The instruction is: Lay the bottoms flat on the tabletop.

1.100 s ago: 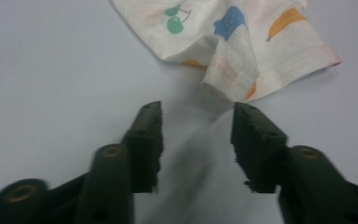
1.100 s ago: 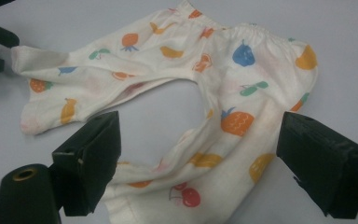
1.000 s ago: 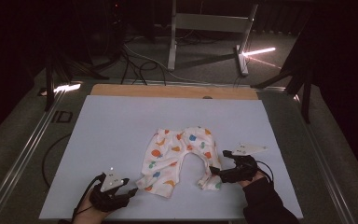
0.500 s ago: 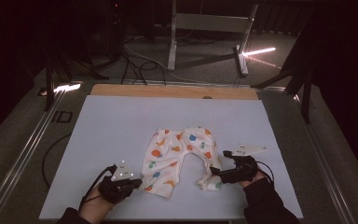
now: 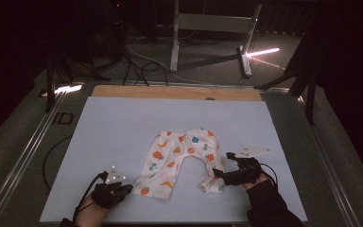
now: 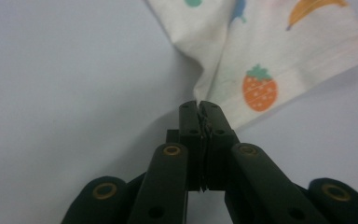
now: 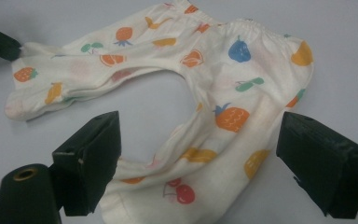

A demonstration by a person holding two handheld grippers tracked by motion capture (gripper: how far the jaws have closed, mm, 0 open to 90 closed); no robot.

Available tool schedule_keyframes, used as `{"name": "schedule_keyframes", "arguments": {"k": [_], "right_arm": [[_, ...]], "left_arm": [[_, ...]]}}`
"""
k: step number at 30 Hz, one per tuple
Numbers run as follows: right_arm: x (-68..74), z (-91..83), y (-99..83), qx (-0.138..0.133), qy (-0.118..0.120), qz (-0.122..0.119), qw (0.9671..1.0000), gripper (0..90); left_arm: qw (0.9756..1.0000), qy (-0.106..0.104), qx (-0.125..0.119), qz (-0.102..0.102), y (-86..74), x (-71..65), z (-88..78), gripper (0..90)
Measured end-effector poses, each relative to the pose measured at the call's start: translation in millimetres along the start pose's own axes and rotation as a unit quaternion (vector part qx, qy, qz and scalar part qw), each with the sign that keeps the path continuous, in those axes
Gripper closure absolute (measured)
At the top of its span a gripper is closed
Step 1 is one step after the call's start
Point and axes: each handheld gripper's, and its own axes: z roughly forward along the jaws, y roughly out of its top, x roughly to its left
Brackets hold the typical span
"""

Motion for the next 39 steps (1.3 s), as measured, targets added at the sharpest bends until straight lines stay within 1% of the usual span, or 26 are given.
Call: {"name": "schedule_keyframes", "arguments": {"k": [1,2,3,4,6,7,8,9,11,13,15,16,17,18,20,22,23,24,25,28,30,33,35,37,38,39], "right_arm": [[0.0,0.1,0.1,0.000,0.001,0.000,1.0000,14.0],[0.2,0.2,0.1,0.000,0.000,-0.001,1.0000,14.0],[0.5,0.2,-0.1,0.002,0.000,-0.002,1.0000,14.0],[0.6,0.5,-0.5,0.001,0.001,-0.001,1.0000,14.0],[0.3,0.6,-0.7,0.002,0.001,0.000,1.0000,14.0],[0.4,0.4,-0.6,0.001,0.000,0.000,1.0000,14.0],[0.0,0.3,-0.8,-0.001,0.001,0.000,1.0000,14.0],[-0.3,0.2,-0.9,0.000,0.001,0.000,1.0000,14.0],[-0.8,-0.3,-0.8,0.000,-0.001,-0.001,1.0000,14.0],[-0.9,-1.4,-0.2,-0.003,-0.002,-0.001,1.0000,14.0],[-1.5,-1.7,-0.3,-0.003,-0.003,0.000,1.0000,14.0],[-1.8,-1.7,-0.4,-0.004,-0.003,0.001,1.0000,14.0],[-1.7,-1.7,-0.2,-0.004,-0.003,0.001,1.0000,14.0],[-1.3,-1.9,0.0,-0.003,-0.004,-0.002,1.0000,14.0],[-0.8,-1.8,0.0,-0.003,-0.002,-0.001,1.0000,14.0],[-0.7,-1.8,0.2,-0.002,-0.002,-0.001,1.0000,14.0],[-0.2,-1.9,0.5,-0.004,-0.002,0.001,1.0000,14.0],[-0.2,-2.1,0.5,-0.005,-0.001,-0.001,1.0000,14.0],[-0.4,-2.3,0.3,-0.005,-0.001,-0.001,1.0000,14.0],[-0.7,-2.2,0.2,-0.006,0.000,0.001,1.0000,14.0],[-0.4,-2.0,0.1,-0.004,0.000,0.000,1.0000,14.0],[0.3,-1.3,0.4,-0.003,0.002,0.004,1.0000,14.0],[0.2,-1.6,0.6,-0.003,0.003,-0.001,1.0000,14.0],[0.5,-1.0,0.1,-0.002,0.004,0.004,1.0000,14.0],[0.5,-1.0,0.1,-0.002,0.004,0.004,1.0000,14.0],[0.0,-1.1,-0.1,-0.001,0.004,0.001,1.0000,14.1]], "left_arm": [[1.0000,0.005,0.000,0.000,0.7,0.2,-0.3,86.8],[0.9998,0.014,0.003,0.010,1.1,-0.5,-0.9,82.5],[0.9998,0.014,0.003,0.010,1.1,-0.5,-0.9,75.3],[0.9994,0.025,0.003,0.024,-0.2,-3.0,-0.6,64.5],[0.9994,0.023,0.000,0.027,-0.7,-5.0,-0.5,56.5],[0.9991,0.022,-0.006,0.037,-0.5,-6.4,-1.2,49.9],[0.9984,0.026,-0.011,0.048,0.3,-8.0,-2.9,48.4],[0.9977,0.025,-0.022,0.059,1.5,-9.7,-5.0,46.5],[0.9962,0.014,-0.042,0.075,5.1,-14.0,-10.6,42.1],[0.9935,0.004,-0.060,0.097,9.3,-20.4,-15.2,40.1],[0.9898,-0.013,-0.077,0.119,13.0,-27.7,-18.8,38.9],[0.9883,-0.021,-0.081,0.127,15.1,-31.6,-19.5,38.9],[0.9861,-0.032,-0.086,0.139,17.1,-35.8,-20.1,38.9],[0.9840,-0.037,-0.089,0.150,19.2,-40.2,-20.0,39.0],[0.9795,-0.053,-0.090,0.172,23.6,-48.3,-18.6,39.9],[0.9759,-0.060,-0.087,0.191,27.5,-55.9,-15.4,43.0],[0.9734,-0.064,-0.084,0.203,29.2,-59.2,-13.4,43.9],[0.9718,-0.066,-0.080,0.212,31.0,-61.9,-11.2,45.0],[0.9707,-0.069,-0.078,0.217,32.7,-64.3,-9.2,46.0],[0.9656,-0.084,-0.071,0.236,38.7,-70.9,-4.1,52.2],[0.9620,-0.093,-0.073,0.246,43.5,-76.5,-1.5,57.4],[0.9542,-0.108,-0.066,0.271,51.1,-85.2,3.8,64.4],[0.9479,-0.118,-0.055,0.291,54.5,-91.2,9.1,67.0],[0.9426,-0.124,-0.033,0.308,55.9,-96.2,17.0,69.4],[0.9426,-0.124,-0.033,0.308,55.9,-96.2,17.0,69.4],[0.9382,-0.128,-0.013,0.321,56.3,-98.1,25.3,69.4]]}}
